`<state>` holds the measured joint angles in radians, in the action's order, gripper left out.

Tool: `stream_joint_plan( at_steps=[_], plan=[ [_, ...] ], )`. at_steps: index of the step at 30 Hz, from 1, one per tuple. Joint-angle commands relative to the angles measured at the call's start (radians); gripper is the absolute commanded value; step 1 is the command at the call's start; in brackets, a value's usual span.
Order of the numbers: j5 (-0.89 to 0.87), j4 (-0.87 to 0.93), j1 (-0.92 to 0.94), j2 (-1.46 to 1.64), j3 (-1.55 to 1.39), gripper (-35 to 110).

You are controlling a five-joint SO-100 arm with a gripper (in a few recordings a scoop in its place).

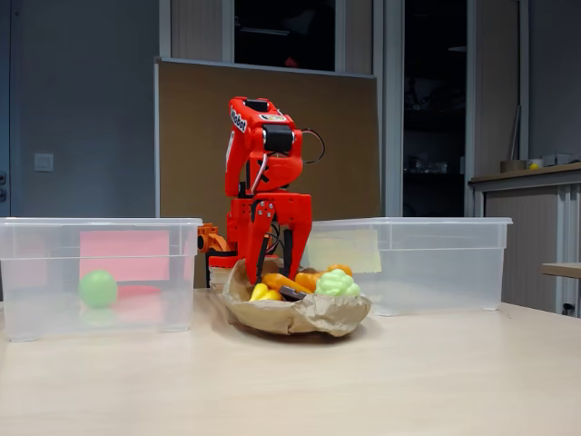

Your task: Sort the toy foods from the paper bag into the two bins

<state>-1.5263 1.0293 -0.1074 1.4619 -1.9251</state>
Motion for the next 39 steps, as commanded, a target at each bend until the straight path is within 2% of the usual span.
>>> stream_joint_plan(
  at_steps=[1, 5, 11, 19, 32, 39],
  plan=[
    [-0.023, 0.037, -0.028, 0.02, 0.04, 18],
    [-0.017, 0.043, -0.037, 0.021, 0.049, 17],
    [-0.003, 0.052, -0.035, 0.023, 0.058, 0],
    [0.028, 0.132, -0.02, 0.04, 0.11, 0],
    [0.158, 0.399, 0.054, 0.141, 0.328, 0],
    [0.229, 0.552, 0.13, 0.293, 0.387, 0]
  ],
)
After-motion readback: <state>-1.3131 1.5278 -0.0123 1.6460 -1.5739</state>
